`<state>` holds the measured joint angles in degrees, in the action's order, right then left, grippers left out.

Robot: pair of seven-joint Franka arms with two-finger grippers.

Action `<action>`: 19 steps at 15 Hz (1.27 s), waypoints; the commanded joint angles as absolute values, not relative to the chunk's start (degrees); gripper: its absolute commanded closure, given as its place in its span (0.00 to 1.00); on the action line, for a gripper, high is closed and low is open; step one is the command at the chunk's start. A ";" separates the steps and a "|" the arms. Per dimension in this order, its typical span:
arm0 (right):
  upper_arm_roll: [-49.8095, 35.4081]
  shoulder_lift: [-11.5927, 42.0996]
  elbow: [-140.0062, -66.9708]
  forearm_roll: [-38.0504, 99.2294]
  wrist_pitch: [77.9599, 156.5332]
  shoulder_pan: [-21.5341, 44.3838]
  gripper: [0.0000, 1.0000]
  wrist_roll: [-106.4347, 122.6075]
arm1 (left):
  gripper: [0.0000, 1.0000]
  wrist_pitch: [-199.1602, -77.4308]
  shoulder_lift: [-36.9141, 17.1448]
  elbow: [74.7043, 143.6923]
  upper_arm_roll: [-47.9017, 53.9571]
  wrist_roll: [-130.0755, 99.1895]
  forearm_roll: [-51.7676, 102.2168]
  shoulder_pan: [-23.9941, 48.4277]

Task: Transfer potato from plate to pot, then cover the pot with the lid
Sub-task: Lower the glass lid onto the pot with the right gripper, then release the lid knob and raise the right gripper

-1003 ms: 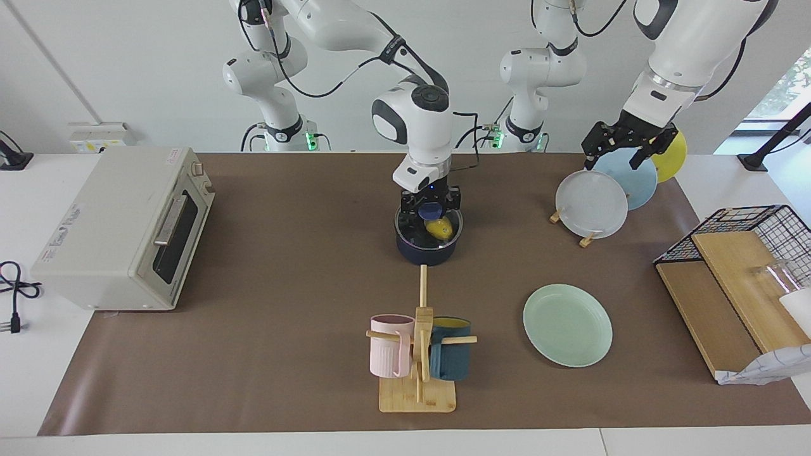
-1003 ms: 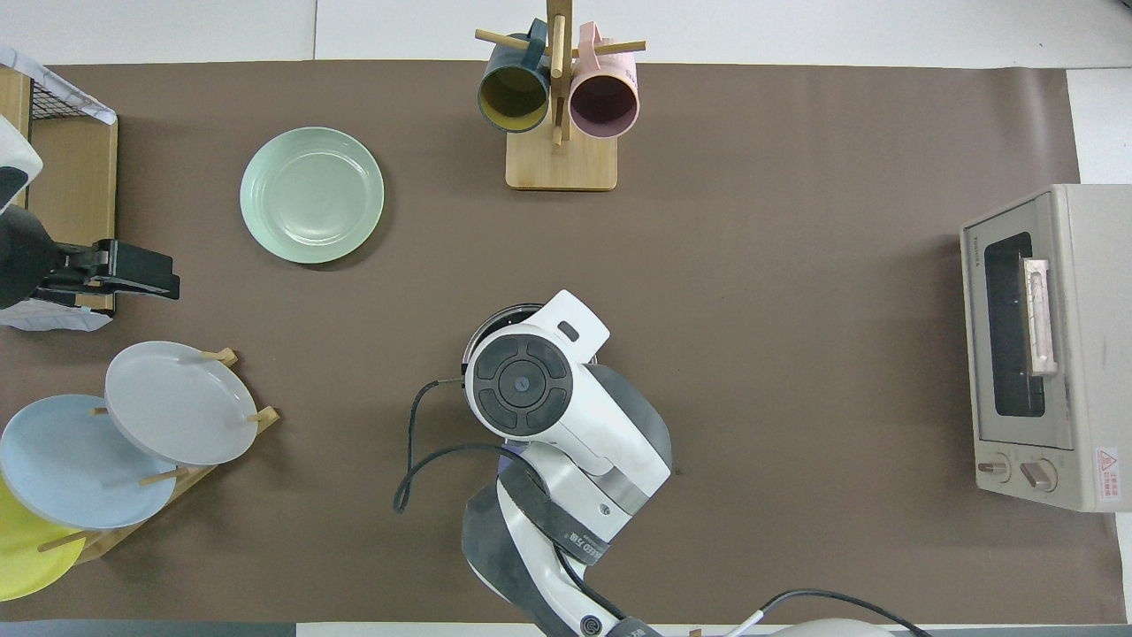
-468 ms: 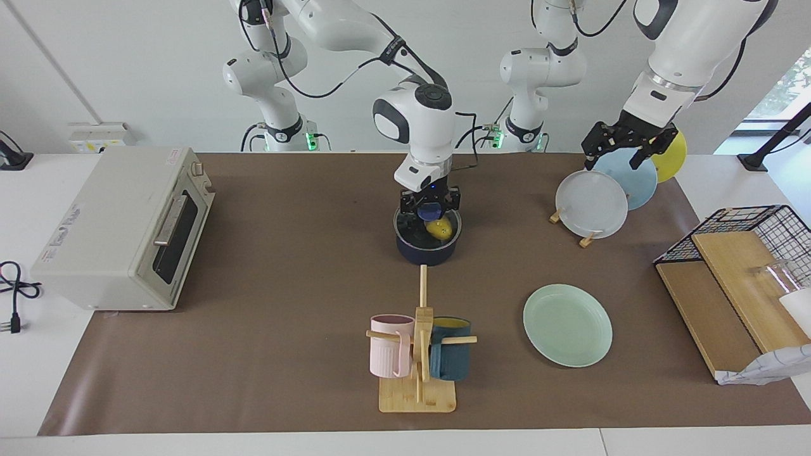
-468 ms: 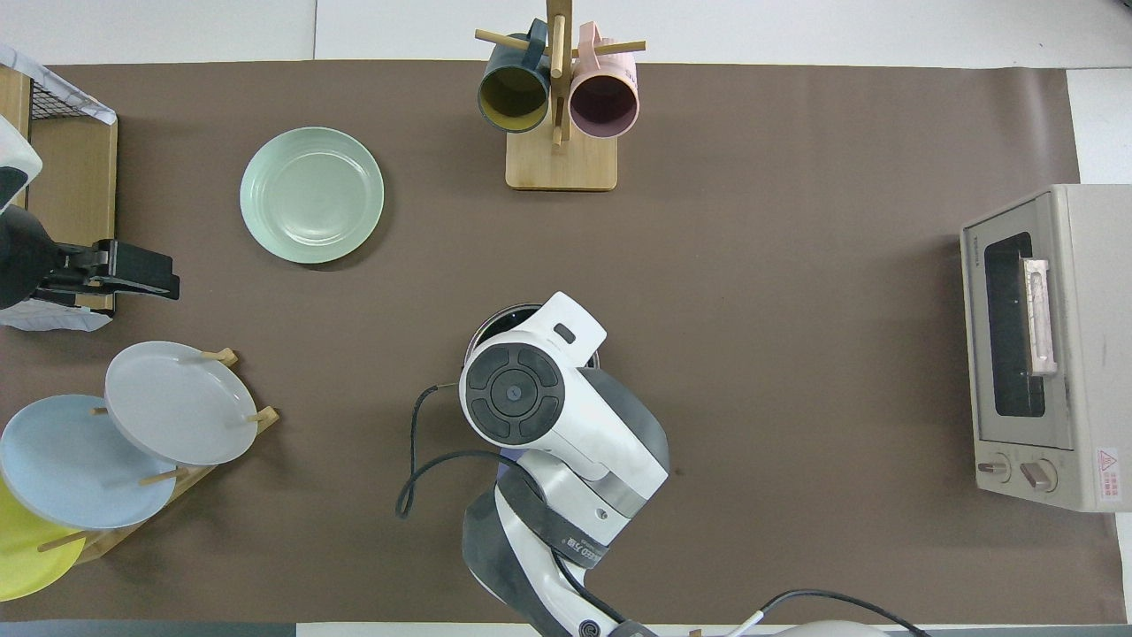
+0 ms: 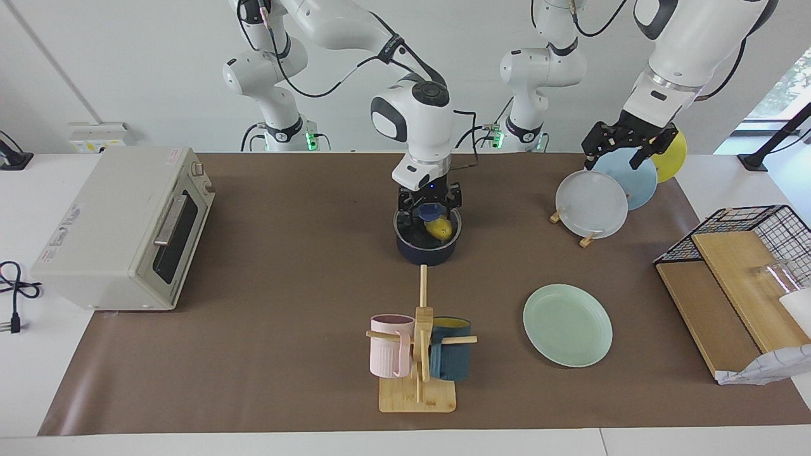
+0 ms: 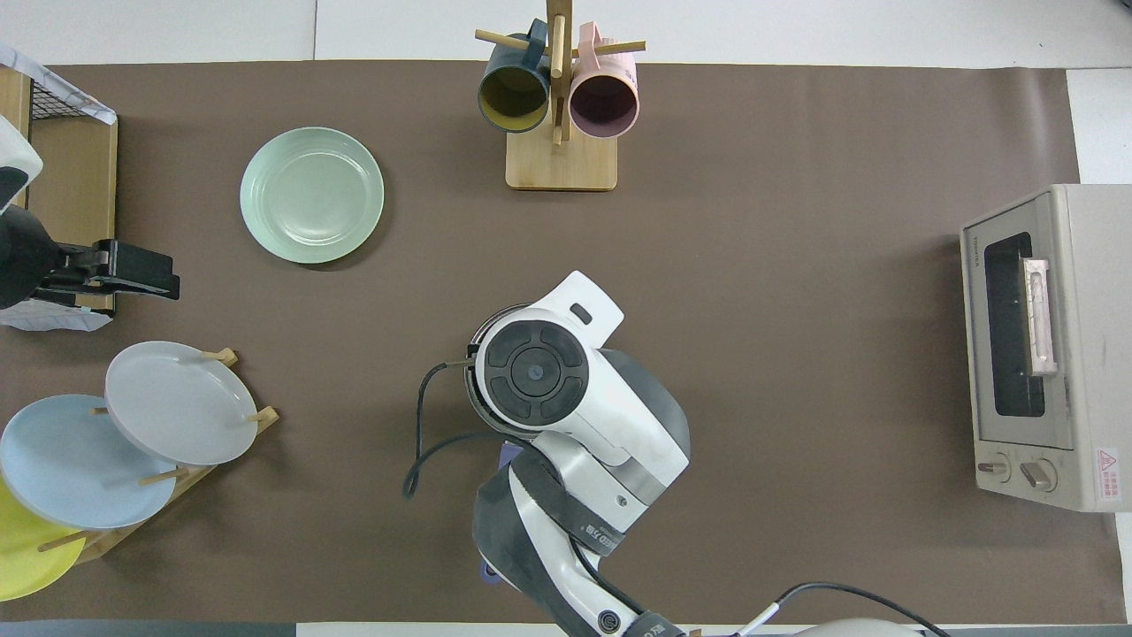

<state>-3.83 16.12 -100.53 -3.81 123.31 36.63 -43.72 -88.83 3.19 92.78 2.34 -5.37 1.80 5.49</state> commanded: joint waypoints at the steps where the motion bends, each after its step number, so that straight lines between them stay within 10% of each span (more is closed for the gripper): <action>1: -4.39 13.36 -96.61 -3.69 116.56 33.67 0.00 -42.63 | 0.00 -87.63 3.52 92.37 3.08 -4.75 0.79 4.48; 13: -4.31 1.33 -92.02 -2.64 90.55 10.29 0.00 -7.25 | 0.00 -87.54 3.51 92.37 3.08 -4.75 0.79 4.48; 19: -0.79 -3.60 -97.38 -3.25 91.15 6.51 0.00 -0.44 | 0.00 -87.54 3.52 92.37 3.08 -4.75 0.79 4.48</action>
<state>-0.29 -1.24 -93.98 -3.41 90.11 8.09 -1.65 -88.83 3.20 92.78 2.34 -5.37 1.79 5.49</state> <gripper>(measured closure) 0.000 0.000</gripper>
